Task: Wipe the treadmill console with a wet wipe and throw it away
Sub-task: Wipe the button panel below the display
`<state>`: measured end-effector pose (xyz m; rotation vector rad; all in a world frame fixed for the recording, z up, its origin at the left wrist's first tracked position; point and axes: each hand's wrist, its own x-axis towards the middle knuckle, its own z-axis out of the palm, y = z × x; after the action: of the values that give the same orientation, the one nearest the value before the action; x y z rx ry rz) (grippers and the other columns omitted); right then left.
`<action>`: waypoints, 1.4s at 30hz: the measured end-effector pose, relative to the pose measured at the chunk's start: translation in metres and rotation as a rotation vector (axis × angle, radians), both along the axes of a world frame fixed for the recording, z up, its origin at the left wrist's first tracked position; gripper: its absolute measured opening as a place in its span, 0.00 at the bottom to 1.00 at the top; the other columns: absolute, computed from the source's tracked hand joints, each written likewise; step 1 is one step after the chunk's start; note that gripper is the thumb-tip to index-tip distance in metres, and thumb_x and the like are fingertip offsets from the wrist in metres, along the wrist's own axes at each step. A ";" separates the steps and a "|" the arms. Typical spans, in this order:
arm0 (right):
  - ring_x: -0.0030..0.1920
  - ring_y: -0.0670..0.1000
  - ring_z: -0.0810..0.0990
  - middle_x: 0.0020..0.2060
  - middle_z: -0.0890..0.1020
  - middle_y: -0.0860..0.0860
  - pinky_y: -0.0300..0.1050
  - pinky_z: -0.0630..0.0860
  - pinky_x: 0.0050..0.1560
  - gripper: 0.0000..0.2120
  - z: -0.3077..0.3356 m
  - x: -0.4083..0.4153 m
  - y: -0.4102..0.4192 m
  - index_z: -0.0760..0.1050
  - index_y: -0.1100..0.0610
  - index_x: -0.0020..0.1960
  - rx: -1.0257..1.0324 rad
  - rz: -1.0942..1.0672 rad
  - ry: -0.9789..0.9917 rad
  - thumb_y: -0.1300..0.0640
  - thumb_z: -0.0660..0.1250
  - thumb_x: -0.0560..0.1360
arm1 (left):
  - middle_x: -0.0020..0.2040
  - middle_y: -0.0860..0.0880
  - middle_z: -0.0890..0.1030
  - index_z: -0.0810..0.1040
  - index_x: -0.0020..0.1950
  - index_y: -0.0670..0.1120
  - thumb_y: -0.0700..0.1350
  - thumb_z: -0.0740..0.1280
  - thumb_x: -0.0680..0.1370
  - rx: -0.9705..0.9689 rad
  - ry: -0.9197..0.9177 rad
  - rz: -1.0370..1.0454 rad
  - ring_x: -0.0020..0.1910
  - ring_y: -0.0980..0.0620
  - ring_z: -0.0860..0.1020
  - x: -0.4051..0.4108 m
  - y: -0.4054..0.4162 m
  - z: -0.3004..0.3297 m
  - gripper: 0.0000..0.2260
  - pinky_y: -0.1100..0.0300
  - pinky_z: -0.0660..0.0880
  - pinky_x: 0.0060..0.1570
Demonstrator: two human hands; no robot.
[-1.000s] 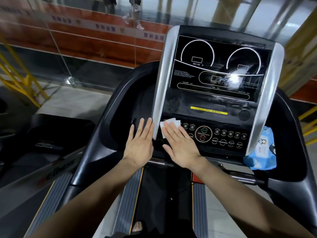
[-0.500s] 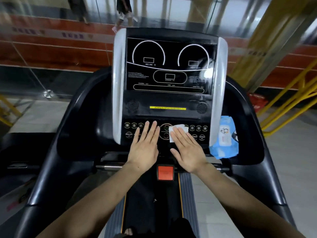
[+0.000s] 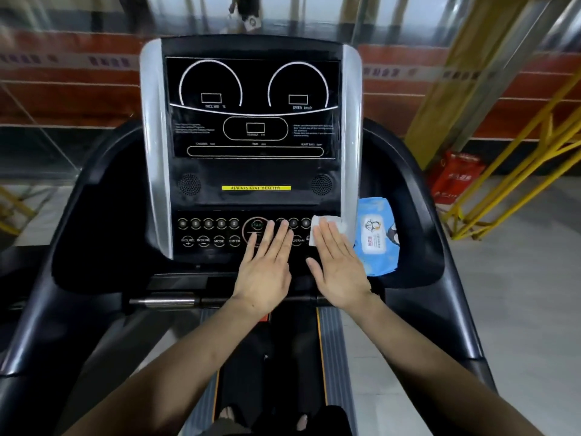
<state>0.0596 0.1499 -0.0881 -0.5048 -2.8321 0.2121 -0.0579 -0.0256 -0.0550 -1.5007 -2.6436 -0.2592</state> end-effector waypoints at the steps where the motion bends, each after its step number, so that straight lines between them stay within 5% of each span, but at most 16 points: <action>1: 0.85 0.49 0.42 0.85 0.47 0.51 0.52 0.48 0.84 0.33 -0.004 0.004 0.000 0.47 0.56 0.86 0.001 0.007 0.003 0.42 0.51 0.87 | 0.85 0.47 0.41 0.45 0.85 0.45 0.49 0.55 0.84 -0.016 -0.004 0.009 0.84 0.45 0.38 0.000 -0.001 -0.002 0.32 0.41 0.47 0.82; 12: 0.85 0.53 0.44 0.85 0.48 0.53 0.57 0.51 0.84 0.32 -0.021 0.015 -0.012 0.49 0.58 0.85 0.071 0.069 -0.073 0.41 0.43 0.87 | 0.86 0.48 0.45 0.48 0.85 0.45 0.48 0.59 0.83 -0.009 -0.010 0.033 0.84 0.46 0.41 -0.019 -0.037 -0.011 0.33 0.40 0.50 0.82; 30: 0.85 0.49 0.43 0.85 0.49 0.49 0.56 0.50 0.84 0.30 0.007 -0.095 -0.092 0.48 0.54 0.86 0.196 0.354 -0.174 0.42 0.45 0.87 | 0.86 0.46 0.46 0.50 0.85 0.43 0.47 0.61 0.81 0.008 -0.069 0.260 0.84 0.45 0.42 -0.092 -0.155 -0.020 0.34 0.39 0.50 0.82; 42: 0.85 0.49 0.46 0.85 0.52 0.49 0.54 0.46 0.84 0.31 0.023 -0.173 -0.161 0.51 0.54 0.86 0.318 0.545 -0.214 0.41 0.46 0.87 | 0.82 0.52 0.31 0.37 0.84 0.47 0.46 0.55 0.83 -0.138 -0.160 0.305 0.83 0.44 0.33 -0.118 -0.196 -0.015 0.35 0.39 0.41 0.81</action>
<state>-0.1130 -0.0113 -0.0655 0.3358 -3.0634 -0.2064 -0.1755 -0.2220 -0.0696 -1.1268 -3.0236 -0.1819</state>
